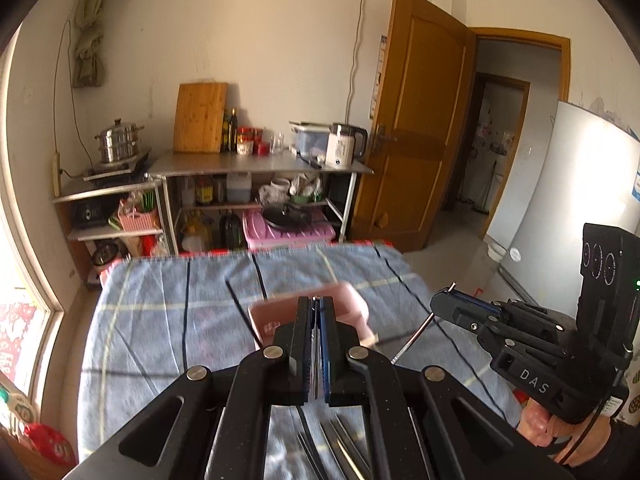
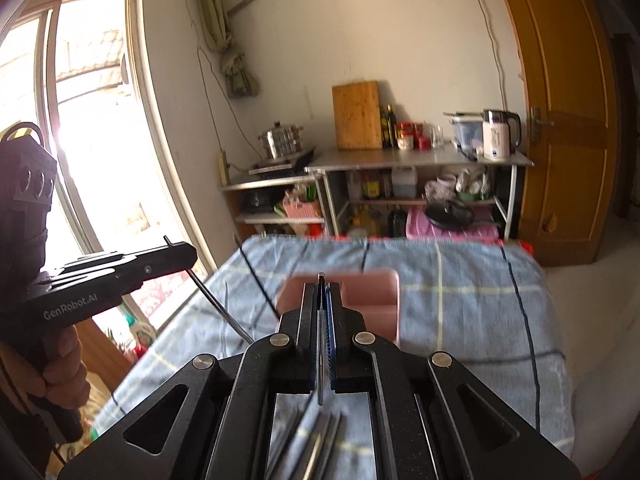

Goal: Organize utensils

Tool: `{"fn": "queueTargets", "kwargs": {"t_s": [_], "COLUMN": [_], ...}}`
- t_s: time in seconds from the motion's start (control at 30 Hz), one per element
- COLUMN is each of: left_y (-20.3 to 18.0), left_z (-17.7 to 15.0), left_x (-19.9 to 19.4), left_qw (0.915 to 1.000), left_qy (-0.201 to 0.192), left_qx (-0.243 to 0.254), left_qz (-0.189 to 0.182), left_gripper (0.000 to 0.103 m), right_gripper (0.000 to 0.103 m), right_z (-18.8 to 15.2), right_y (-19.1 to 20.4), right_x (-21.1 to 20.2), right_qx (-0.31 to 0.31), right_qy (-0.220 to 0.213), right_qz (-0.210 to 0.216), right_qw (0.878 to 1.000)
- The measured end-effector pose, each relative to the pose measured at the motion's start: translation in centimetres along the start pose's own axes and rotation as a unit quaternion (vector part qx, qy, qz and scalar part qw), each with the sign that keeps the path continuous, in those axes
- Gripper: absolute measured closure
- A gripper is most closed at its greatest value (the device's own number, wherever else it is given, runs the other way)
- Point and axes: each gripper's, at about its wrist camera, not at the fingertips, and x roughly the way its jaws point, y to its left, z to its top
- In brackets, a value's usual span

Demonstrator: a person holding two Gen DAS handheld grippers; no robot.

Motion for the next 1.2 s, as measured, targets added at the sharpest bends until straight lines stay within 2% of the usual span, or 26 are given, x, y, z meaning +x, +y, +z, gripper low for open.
{"fn": "queueTargets", "kwargs": {"t_s": [0.17, 0.3, 0.8, 1.1, 1.2], "left_y": [0.7, 1.5, 4.4, 5.0, 5.2], "left_z": [2.4, 2.7, -3.4, -5.2, -5.3], "left_x": [1.2, 3.0, 10.5, 11.5, 10.8], "left_qw": [0.9999, 0.9999, 0.9975, 0.9962, 0.9965], "left_qy": [-0.011, -0.007, 0.059, 0.07, 0.063], "left_qx": [0.004, 0.0, -0.035, -0.047, -0.052], "left_qz": [0.011, 0.016, 0.014, 0.019, 0.014], "left_gripper": [0.1, 0.1, 0.1, 0.098, 0.091], "right_gripper": [0.099, 0.099, 0.099, 0.099, 0.098], "right_z": [3.1, 3.5, -1.4, -1.4, -1.4], "right_y": [0.4, 0.5, -1.2, -1.8, -1.9], "right_x": [1.1, 2.8, 10.1, 10.2, 10.0], "right_qx": [-0.003, -0.006, 0.007, 0.009, 0.007], "right_qy": [-0.029, -0.029, 0.049, 0.056, 0.06], "right_qz": [0.003, 0.004, 0.001, 0.006, 0.002], "right_qw": [1.0, 1.0, 0.999, 0.998, 0.998]}}
